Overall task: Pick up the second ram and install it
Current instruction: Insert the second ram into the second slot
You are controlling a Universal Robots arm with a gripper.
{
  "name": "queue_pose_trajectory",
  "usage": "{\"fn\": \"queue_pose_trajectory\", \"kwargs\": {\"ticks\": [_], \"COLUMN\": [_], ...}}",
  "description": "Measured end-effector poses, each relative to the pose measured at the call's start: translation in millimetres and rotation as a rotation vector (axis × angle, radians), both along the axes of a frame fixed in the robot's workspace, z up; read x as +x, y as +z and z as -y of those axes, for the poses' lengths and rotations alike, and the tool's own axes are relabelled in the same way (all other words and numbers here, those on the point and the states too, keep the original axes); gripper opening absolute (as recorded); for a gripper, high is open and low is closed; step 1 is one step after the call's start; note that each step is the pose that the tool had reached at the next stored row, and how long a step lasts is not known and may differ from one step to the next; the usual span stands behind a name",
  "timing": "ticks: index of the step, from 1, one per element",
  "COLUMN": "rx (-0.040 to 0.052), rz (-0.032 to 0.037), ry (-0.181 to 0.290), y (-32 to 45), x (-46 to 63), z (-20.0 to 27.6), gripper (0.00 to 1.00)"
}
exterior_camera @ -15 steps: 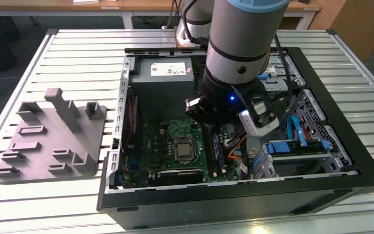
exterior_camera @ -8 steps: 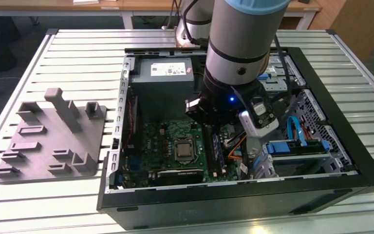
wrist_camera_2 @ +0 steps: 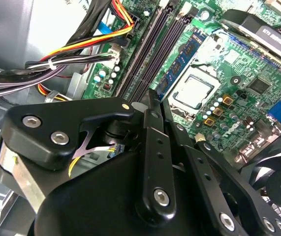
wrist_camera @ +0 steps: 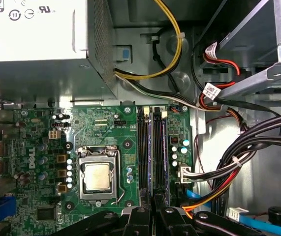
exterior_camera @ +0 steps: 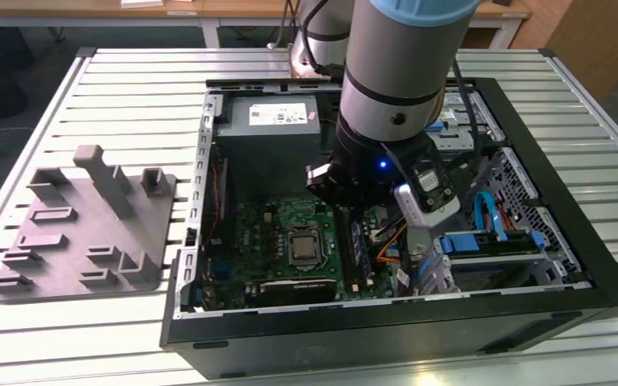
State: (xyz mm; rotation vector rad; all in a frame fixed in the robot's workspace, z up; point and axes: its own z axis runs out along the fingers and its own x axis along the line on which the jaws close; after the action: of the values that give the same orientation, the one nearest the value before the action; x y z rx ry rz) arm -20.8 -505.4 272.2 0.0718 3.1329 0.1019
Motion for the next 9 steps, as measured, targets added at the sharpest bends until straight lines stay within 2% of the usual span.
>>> {"fn": "queue_pose_trajectory", "kwargs": {"ticks": [9], "rx": [0.0], "rz": [0.0], "ry": [0.0], "y": [-2.4], "x": [0.0], "z": [0.0], "gripper": [0.14]}}
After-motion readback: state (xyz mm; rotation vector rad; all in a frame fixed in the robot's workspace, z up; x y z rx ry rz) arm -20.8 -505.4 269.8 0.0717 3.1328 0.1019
